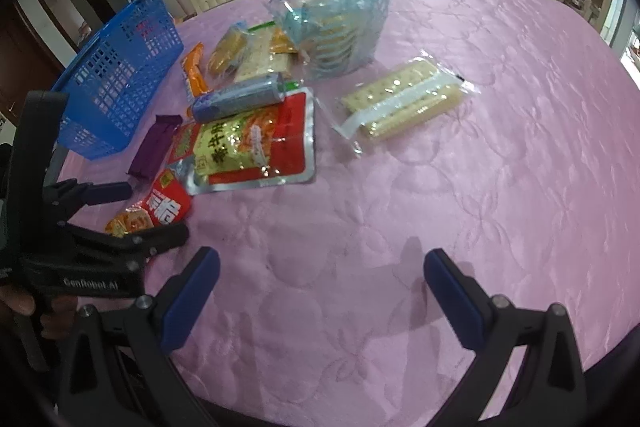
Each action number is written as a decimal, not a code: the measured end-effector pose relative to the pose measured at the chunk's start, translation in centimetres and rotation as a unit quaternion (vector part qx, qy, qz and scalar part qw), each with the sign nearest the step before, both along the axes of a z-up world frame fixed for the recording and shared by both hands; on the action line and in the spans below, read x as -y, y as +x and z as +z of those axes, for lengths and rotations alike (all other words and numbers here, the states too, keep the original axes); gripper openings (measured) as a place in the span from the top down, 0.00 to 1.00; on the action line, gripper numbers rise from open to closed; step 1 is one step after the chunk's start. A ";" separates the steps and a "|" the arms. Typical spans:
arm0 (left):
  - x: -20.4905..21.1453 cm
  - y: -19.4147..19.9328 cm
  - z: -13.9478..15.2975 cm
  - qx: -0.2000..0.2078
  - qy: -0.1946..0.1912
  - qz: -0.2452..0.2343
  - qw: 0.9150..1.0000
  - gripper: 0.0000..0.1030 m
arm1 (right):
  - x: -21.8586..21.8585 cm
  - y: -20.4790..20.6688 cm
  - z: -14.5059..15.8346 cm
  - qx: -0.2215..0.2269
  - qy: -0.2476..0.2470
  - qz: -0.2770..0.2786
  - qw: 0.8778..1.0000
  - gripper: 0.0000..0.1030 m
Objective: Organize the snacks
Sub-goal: 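Lower the left tool onto the red-and-white noodle pouch and close it, then lift the noodle pouch with the left tool while the right tool grasps the light-blue pastry bag, then carry the noodle pouch in the left tool and the pastry bag in the right tool over the blue basket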
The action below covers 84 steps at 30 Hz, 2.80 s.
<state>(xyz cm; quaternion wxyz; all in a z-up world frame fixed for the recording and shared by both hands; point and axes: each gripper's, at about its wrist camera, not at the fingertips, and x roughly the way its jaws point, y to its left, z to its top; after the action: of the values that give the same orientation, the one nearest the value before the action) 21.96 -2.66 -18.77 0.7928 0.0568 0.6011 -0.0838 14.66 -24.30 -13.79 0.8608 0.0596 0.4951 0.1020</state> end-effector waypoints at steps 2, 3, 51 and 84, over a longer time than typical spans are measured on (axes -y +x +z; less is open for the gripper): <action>-0.2 -0.4 0.9 -0.006 0.000 0.003 1.000 0.19 | 0.3 -0.2 -0.3 -0.009 -0.002 -0.013 1.000 0.00; -0.1 -0.6 1.2 -0.009 0.000 0.003 1.000 0.30 | 0.4 -0.3 -0.5 -0.014 0.001 -0.017 1.000 0.00; 5.2 0.6 11.0 0.102 -0.057 0.041 0.992 0.76 | 1.5 10.2 5.1 0.115 -0.062 0.113 0.985 0.00; 5.8 -0.9 13.1 0.122 -0.059 0.029 0.990 0.76 | 0.0 8.2 6.2 0.124 -0.084 0.205 0.967 0.37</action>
<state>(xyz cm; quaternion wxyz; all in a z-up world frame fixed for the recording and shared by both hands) 21.02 -8.42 -5.65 0.8640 0.0024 0.4956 -0.0888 22.86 -24.32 -7.60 0.8779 -0.1290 0.3932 0.2410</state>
